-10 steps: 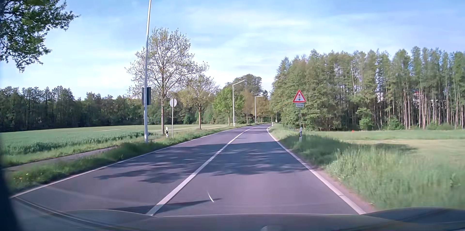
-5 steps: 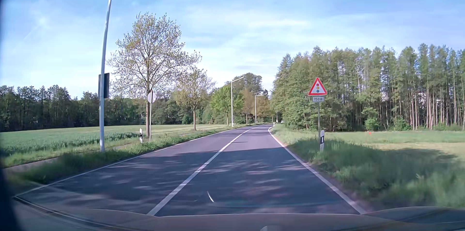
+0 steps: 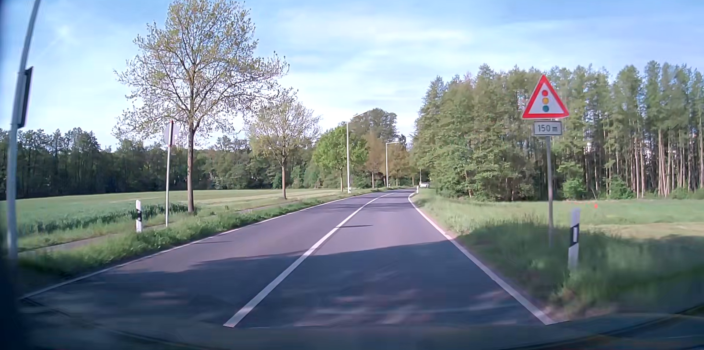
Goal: Follow the waypoints while adhering to traffic rules and regulations
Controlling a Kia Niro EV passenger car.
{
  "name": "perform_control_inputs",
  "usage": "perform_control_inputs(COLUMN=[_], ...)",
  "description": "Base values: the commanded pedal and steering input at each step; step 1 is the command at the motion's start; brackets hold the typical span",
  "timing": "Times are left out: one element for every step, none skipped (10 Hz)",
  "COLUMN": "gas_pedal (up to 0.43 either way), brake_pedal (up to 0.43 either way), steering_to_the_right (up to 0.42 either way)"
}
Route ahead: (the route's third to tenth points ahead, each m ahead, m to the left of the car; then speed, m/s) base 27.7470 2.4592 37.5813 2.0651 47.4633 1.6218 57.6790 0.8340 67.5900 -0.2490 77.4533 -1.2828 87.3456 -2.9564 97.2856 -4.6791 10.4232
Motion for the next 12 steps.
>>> perform_control_inputs(gas_pedal=[0.209, 0.209, 0.209, 0.209, 0.209, 0.209, 0.209, 0.209, 0.209, 0.209, 0.209, 0.209], brake_pedal=[0.0, 0.0, 0.0, 0.0, 0.0, 0.0, 0.0, 0.0, 0.0, 0.0, 0.0, 0.0], steering_to_the_right=[0.0, 0.001, 0.001, 0.002, 0.003, 0.004, 0.004, 0.004, 0.004, 0.004, 0.004, 0.004])
